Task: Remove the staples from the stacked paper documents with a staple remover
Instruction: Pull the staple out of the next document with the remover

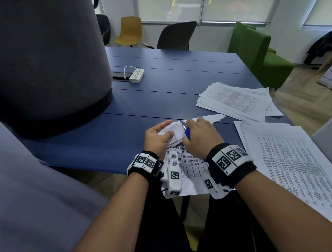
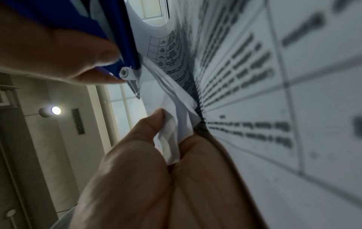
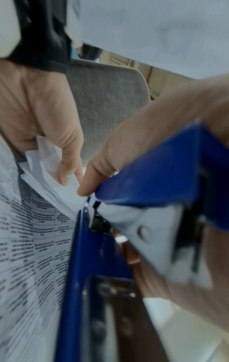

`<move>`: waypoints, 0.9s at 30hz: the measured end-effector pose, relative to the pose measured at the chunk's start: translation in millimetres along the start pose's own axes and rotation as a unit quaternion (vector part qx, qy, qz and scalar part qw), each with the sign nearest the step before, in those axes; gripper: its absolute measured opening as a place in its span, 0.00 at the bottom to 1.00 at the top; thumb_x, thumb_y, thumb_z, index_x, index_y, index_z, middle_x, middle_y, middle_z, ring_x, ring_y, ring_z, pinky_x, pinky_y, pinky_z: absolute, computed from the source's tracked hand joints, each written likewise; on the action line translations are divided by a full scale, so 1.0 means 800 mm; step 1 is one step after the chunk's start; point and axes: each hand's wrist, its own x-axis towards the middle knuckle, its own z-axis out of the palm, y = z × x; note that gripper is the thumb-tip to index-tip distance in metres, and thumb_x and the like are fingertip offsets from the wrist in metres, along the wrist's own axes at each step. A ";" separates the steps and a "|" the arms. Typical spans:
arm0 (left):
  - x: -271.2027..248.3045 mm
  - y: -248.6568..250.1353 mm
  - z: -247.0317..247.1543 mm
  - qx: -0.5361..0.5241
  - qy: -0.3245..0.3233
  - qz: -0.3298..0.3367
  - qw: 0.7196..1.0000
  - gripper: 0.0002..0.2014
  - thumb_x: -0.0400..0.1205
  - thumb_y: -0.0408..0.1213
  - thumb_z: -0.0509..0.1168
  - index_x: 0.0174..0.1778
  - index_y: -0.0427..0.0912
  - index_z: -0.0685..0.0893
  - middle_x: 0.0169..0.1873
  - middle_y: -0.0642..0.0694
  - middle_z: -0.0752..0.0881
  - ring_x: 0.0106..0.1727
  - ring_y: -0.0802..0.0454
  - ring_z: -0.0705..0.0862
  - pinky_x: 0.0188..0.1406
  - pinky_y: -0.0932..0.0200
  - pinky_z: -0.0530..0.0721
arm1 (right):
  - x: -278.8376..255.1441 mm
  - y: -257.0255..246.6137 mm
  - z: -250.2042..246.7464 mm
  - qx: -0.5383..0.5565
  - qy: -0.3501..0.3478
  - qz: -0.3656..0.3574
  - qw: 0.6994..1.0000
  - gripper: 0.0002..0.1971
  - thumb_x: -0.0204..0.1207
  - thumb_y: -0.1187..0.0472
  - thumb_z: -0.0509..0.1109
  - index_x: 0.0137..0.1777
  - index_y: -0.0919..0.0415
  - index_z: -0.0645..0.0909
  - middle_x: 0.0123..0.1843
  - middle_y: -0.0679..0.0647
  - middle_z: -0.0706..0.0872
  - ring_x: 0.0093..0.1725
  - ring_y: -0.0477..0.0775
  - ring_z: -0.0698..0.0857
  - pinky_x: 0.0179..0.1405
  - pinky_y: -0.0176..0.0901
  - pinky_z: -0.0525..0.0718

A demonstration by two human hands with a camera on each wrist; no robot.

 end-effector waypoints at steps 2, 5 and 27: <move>0.000 0.000 0.000 -0.003 0.002 0.005 1.000 0.17 0.67 0.27 0.73 0.47 0.50 0.94 0.51 0.35 0.93 0.57 0.26 0.90 0.58 0.25 0.87 | -0.003 -0.005 0.002 -0.045 0.013 -0.001 0.999 0.12 0.76 0.56 0.64 0.59 0.54 0.75 0.56 0.56 0.73 0.57 0.65 0.77 0.49 0.52 0.77; 0.001 -0.002 0.000 -0.003 0.002 0.005 1.000 0.17 0.67 0.26 0.73 0.46 0.51 0.95 0.50 0.36 0.94 0.56 0.27 0.90 0.58 0.26 0.88 | -0.008 -0.013 0.004 -0.134 0.035 -0.013 0.990 0.19 0.74 0.57 0.66 0.65 0.53 0.75 0.60 0.56 0.73 0.58 0.64 0.76 0.48 0.53 0.74; 0.007 0.045 -0.005 0.396 -0.095 0.075 0.910 0.11 0.81 0.37 0.70 0.59 0.50 0.87 0.46 0.47 0.91 0.42 0.50 0.89 0.42 0.58 0.86 | -0.016 0.050 -0.044 0.223 0.037 0.044 0.973 0.12 0.77 0.57 0.72 0.58 0.47 0.79 0.47 0.48 0.86 0.44 0.52 0.86 0.39 0.41 0.84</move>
